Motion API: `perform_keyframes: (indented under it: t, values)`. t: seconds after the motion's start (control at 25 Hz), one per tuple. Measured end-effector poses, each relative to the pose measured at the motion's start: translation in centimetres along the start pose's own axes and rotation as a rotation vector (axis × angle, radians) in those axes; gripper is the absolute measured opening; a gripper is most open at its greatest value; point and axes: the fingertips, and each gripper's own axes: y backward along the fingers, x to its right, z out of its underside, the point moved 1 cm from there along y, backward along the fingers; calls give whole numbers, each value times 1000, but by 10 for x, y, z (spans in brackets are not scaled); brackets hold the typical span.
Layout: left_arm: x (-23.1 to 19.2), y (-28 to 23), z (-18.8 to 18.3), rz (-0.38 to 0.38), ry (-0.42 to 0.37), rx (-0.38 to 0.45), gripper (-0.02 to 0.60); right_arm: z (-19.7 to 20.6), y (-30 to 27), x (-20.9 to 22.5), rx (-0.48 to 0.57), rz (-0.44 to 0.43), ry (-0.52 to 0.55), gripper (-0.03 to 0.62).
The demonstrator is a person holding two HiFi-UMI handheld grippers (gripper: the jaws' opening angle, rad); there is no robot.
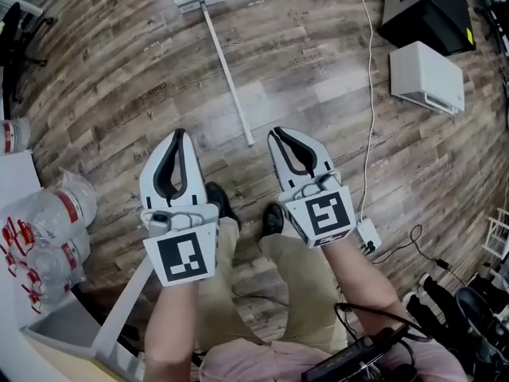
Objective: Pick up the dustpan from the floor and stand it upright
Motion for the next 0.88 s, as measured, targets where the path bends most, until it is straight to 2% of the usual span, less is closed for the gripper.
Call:
perform_keyframes:
  t: [0.16, 0.36, 0.68, 0.88]
  values:
    - [1, -15, 29, 10, -6, 0, 9, 43, -19, -3, -44, -2, -9, 31]
    - [-4, -28, 74, -8, -21, -20, 9, 94, -45, -7, -52, -22, -13, 44]
    - [-14, -55, 137, -51, -12, -27, 9, 176, -80, -3, -107, -42, 0, 143]
    - [-18, -66, 169, -73, -17, -21, 9, 215, -93, 0, -136, -46, 2, 175]
